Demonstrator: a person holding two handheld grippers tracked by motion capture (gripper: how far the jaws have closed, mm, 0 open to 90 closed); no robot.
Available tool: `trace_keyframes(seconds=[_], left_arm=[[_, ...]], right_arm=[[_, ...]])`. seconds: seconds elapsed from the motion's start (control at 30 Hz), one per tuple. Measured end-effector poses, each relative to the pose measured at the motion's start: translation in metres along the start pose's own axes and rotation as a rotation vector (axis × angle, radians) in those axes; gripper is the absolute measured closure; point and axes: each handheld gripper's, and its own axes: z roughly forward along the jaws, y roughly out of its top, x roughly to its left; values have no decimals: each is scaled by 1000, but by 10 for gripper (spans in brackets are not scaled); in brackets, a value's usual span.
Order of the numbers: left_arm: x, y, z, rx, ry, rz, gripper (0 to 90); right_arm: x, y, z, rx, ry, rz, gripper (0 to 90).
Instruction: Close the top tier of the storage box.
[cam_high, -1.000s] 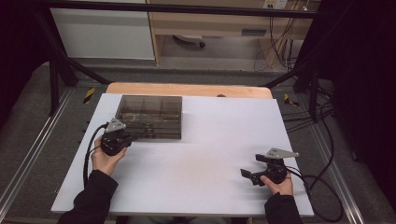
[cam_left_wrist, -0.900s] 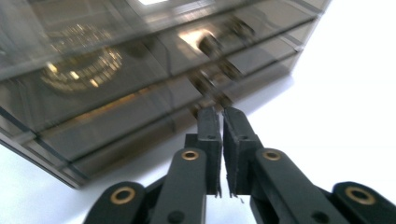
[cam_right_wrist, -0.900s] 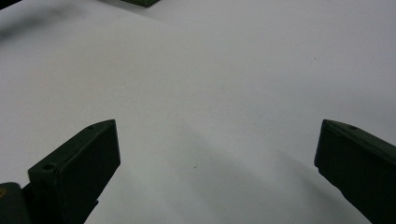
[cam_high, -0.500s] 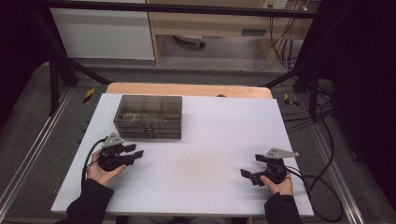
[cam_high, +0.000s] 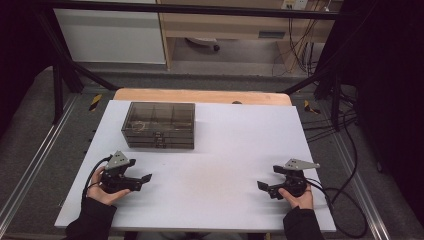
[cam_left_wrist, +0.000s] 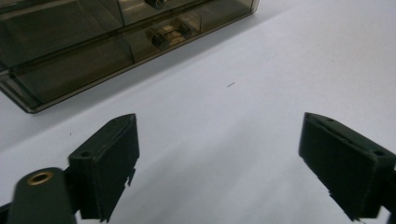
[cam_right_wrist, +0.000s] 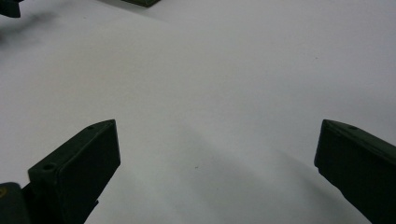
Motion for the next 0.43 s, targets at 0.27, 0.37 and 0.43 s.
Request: trace_keyframes(seconds=[0.27,0.37,0.43], left_arm=[[6,-9,-7,2,7,6,70],[9,-11,-9,0,12,-2,70],[10,-12,-11,-4,14,-12,69]], right_arm=[[0,0,0,-1,3,3,6],[0,0,0,-1,3,4,6],[0,0,0,-2,5,6,6]])
